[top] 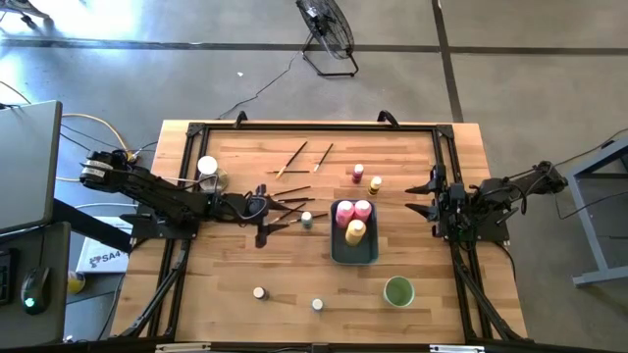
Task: Pick & Place Paint Supplies
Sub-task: Put the small blue and black paint bottle into the blue bin
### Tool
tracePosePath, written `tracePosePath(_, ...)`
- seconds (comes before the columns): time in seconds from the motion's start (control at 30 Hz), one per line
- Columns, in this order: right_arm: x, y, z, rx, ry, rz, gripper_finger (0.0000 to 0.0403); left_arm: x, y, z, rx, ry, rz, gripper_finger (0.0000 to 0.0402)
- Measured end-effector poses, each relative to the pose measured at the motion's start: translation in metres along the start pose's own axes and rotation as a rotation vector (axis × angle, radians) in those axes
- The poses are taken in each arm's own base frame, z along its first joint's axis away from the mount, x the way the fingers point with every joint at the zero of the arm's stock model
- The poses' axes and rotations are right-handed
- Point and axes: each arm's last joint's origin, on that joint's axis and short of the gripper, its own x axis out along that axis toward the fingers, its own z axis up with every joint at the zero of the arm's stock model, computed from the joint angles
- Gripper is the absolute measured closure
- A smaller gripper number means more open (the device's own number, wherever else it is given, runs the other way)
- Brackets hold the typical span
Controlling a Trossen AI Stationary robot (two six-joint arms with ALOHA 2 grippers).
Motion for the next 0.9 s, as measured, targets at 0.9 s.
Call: tracePosePath(0.9,0.0,0.0,0.0,0.001,-0.003,-0.001,0.0241,0.044,0.011,-0.005,-0.042,0.042,0.121,0.0146)
